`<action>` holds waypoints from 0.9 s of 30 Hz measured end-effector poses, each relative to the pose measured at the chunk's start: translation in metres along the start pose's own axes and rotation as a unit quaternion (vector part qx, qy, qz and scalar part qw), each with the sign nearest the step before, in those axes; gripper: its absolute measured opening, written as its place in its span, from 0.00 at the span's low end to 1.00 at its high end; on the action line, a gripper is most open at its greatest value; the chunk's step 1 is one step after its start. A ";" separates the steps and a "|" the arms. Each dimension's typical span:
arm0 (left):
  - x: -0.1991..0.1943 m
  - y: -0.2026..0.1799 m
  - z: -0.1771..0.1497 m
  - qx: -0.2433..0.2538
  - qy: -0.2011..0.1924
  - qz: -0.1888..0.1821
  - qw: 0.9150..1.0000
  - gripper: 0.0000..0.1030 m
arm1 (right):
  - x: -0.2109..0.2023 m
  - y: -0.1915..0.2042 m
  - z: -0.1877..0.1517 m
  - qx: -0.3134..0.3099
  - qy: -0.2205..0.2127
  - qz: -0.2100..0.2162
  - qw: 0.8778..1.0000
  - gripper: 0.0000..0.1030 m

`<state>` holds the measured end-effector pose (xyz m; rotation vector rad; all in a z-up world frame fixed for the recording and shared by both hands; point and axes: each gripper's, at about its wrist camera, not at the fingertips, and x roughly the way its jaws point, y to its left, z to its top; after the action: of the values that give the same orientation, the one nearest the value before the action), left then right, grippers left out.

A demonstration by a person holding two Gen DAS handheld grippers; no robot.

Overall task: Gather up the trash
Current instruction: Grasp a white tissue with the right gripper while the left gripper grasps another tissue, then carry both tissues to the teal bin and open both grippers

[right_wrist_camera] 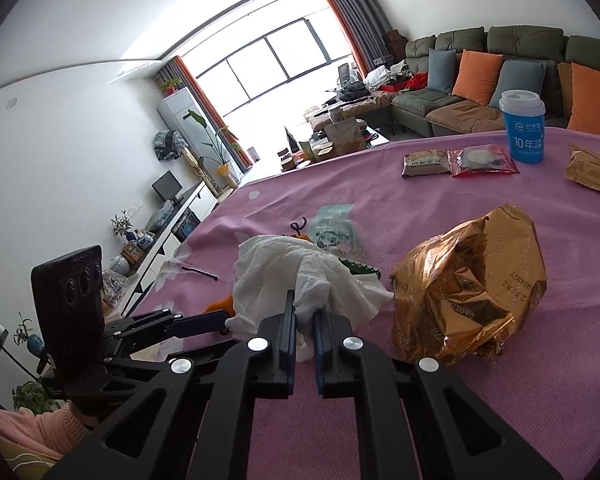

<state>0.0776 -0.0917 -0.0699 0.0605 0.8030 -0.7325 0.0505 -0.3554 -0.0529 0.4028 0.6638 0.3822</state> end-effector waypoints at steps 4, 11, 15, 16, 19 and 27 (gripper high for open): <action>0.007 0.001 0.004 -0.008 0.006 -0.005 1.000 0.49 | -0.013 -0.002 0.004 0.002 -0.016 0.004 1.000 0.06; 0.020 0.003 0.007 -0.023 0.030 0.000 0.999 0.20 | -0.013 -0.004 0.003 0.010 -0.017 0.012 1.000 0.06; 0.019 0.005 0.008 -0.024 0.025 0.000 0.999 0.07 | -0.010 -0.007 0.001 0.016 -0.014 0.015 1.000 0.06; 0.017 0.004 0.008 -0.022 0.023 -0.001 0.999 0.05 | -0.010 -0.006 0.001 0.016 -0.015 0.016 1.000 0.06; 0.009 0.000 0.007 -0.015 0.012 -0.006 1.000 0.04 | -0.011 -0.004 0.002 0.015 -0.017 0.020 1.000 0.06; -0.023 -0.009 0.003 -0.004 -0.021 -0.014 1.000 0.03 | -0.012 0.007 0.008 0.004 -0.025 0.031 0.999 0.06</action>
<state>0.0636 -0.0863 -0.0505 0.0275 0.7680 -0.7546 0.0458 -0.3572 -0.0375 0.4398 0.6052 0.4273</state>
